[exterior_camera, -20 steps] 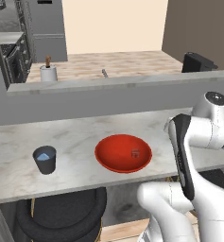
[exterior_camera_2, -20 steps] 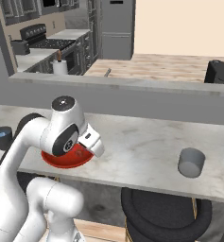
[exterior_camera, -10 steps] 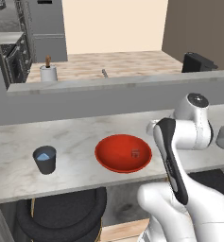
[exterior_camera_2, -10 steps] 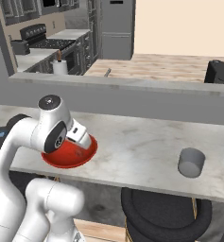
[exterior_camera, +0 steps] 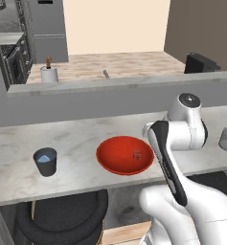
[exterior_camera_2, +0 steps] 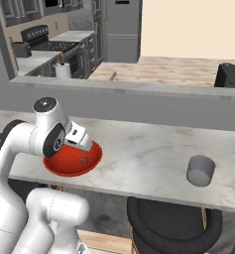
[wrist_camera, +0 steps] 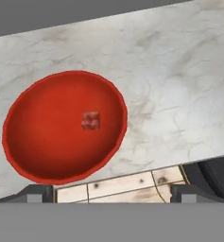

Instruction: There are four ice cubes in the ice bowl. Place two ice cubes in each glass of water.

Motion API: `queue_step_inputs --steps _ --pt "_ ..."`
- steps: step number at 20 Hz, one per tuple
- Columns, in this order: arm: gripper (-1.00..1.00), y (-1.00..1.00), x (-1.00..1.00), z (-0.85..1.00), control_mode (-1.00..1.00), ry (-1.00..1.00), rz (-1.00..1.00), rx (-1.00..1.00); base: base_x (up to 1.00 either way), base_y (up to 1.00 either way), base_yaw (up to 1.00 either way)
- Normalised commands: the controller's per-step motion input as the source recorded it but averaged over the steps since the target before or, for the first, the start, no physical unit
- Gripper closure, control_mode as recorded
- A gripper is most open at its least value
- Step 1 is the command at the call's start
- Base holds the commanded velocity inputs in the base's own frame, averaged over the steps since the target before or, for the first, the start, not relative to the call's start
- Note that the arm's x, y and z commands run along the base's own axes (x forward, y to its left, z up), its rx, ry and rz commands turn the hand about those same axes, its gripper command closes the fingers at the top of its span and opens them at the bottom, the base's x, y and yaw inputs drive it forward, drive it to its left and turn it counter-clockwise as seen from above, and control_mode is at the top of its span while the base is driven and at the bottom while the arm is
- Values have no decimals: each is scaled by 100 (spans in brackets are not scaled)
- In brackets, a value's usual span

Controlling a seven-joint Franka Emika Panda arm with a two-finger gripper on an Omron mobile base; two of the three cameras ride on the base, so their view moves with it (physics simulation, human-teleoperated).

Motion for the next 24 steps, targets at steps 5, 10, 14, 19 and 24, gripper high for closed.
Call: queue_step_inputs --steps 5,10,14,19,24 --pt "-100 16 32 -14 -100 0 0 -1 0 0 0" --pt "-100 14 39 -25 -100 1 0 0 0 0 0" --pt "-100 0 33 -38 -100 7 0 0 0 0 0" --pt "-100 0 29 -37 -100 7 0 0 0 0 0" --pt "-100 3 27 -24 -100 2 0 0 0 0 0"
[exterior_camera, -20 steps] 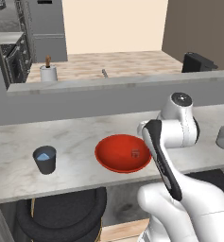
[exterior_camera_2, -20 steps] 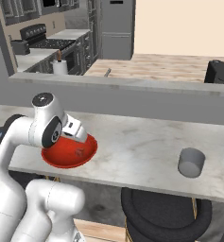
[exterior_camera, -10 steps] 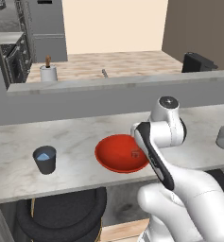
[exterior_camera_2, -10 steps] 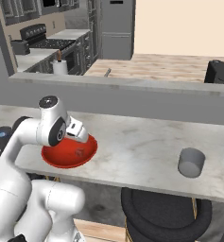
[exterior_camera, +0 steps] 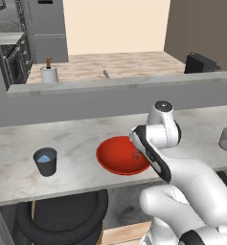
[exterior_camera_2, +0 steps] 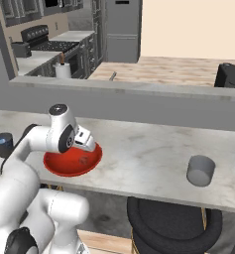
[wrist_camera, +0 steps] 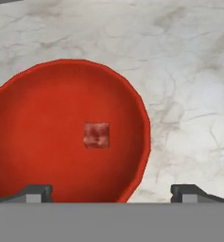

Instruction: There are four ice cubes in the ice bowl. Place two ice cubes in each glass of water.

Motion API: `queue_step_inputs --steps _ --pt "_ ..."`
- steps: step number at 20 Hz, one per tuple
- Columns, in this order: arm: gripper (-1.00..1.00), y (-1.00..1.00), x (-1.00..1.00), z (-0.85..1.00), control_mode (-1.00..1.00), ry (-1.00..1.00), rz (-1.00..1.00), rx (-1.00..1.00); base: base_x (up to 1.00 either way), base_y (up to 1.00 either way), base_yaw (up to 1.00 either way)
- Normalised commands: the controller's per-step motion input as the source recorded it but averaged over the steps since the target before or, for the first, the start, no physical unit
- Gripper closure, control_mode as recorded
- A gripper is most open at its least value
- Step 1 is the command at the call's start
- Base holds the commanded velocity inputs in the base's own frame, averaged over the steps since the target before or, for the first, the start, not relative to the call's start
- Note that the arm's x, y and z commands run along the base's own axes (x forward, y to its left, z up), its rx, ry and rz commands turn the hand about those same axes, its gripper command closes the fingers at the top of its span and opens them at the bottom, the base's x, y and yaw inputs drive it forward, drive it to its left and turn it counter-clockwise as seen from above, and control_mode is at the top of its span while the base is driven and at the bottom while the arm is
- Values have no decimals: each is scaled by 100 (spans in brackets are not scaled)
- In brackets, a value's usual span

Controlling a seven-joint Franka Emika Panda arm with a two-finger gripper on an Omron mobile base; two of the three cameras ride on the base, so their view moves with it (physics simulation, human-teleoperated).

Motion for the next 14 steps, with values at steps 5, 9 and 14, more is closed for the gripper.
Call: queue_step_inputs --steps 5,9,14 --pt "-100 8 29 -24 -100 4 0 -2 0 0 0" --pt "-100 21 27 -29 -100 4 0 -4 0 0 0" --pt "-100 5 26 -22 -100 4 0 -2 0 0 0"
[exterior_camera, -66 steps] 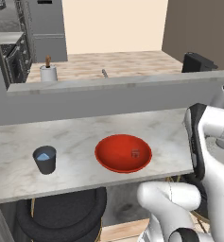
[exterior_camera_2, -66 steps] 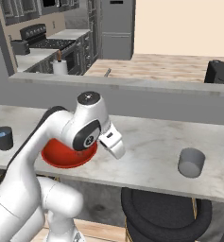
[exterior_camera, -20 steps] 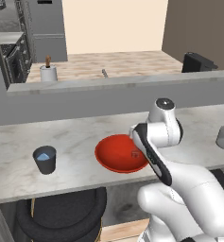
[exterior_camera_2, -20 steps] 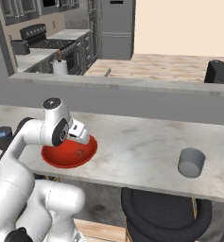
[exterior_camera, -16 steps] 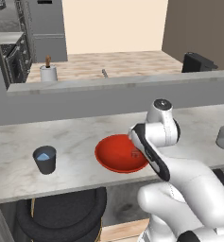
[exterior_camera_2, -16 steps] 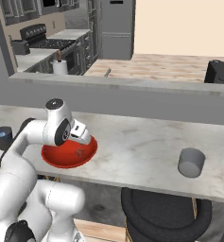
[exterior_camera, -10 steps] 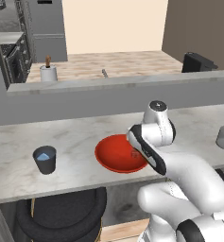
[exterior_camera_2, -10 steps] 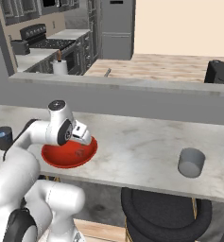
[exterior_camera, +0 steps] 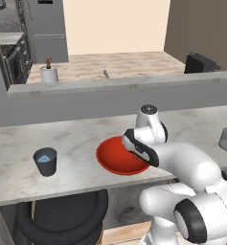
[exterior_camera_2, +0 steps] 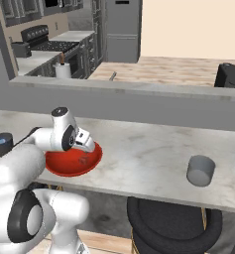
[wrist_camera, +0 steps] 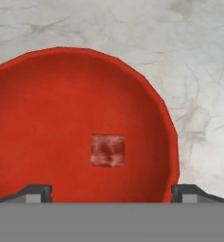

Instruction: There are four ice cubes in the ice bowl. Place two ice cubes in each glass of water.

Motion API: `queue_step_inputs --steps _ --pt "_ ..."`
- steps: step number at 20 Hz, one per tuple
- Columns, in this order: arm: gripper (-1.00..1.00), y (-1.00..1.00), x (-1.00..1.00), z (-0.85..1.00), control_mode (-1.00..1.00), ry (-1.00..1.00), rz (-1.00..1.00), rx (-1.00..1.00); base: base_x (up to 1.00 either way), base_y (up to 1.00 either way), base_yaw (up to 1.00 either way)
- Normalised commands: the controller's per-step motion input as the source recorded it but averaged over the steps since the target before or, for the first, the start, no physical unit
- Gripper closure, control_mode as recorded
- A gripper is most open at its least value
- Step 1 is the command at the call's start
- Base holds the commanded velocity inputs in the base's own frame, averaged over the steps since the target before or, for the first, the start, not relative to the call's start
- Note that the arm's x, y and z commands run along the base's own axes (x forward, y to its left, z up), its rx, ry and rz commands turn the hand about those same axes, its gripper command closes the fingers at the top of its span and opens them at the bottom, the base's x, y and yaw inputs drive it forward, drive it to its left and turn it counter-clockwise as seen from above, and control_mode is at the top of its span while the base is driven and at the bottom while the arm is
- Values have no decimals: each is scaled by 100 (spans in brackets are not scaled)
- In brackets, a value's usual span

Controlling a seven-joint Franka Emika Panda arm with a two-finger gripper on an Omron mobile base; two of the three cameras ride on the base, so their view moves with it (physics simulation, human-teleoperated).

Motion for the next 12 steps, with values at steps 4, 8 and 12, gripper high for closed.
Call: queue_step_inputs --steps 4,8,12 --pt "-100 0 22 -21 -100 4 0 0 0 0 0" --pt "-100 0 4 -23 -100 3 0 0 0 0 0" --pt "-100 0 0 -25 -100 1 0 0 0 0 0"
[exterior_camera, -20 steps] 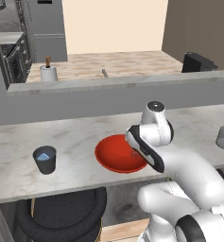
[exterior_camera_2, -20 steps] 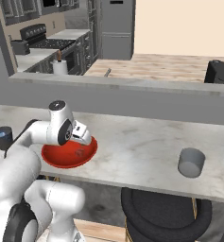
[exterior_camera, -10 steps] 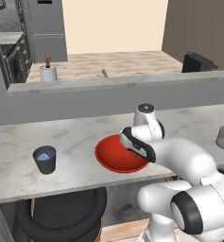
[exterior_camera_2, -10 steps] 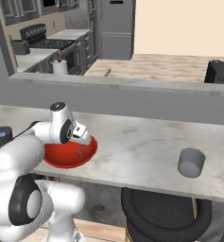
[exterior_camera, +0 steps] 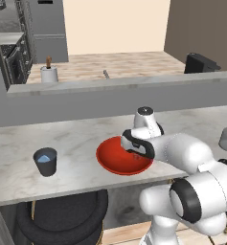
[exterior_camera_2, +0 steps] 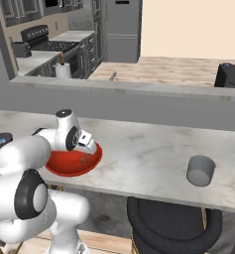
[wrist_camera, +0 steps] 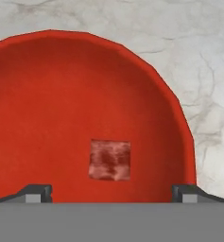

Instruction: There are four ice cubes in the ice bowl. Place two ice cubes in each glass of water.

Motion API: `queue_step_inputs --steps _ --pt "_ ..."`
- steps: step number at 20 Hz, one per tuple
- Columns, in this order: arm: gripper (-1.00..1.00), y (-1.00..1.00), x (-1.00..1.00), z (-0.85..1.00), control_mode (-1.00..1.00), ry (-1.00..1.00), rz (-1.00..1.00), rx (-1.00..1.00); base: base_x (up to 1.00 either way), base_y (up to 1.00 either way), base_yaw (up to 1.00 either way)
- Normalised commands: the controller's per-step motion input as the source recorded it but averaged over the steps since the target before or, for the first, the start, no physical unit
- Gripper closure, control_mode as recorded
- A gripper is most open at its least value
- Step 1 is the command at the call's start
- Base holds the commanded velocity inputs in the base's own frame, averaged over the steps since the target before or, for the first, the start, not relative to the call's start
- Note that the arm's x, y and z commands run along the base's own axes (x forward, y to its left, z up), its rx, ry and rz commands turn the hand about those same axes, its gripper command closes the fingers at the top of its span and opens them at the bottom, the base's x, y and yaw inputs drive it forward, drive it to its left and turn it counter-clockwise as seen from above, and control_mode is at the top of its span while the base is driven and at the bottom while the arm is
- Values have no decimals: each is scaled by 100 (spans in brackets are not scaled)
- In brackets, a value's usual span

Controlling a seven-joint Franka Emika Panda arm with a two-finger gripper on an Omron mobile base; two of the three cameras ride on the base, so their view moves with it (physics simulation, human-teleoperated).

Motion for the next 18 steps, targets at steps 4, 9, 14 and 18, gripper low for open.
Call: queue_step_inputs --steps 4,9,14,18 --pt "-100 0 4 -29 -100 3 0 0 0 0 0" --pt "-100 0 6 -20 -100 0 0 0 0 0 0" --pt "-100 0 14 -10 -100 0 0 0 0 0 0" --pt "-100 0 5 -6 -100 0 0 0 0 0 0"
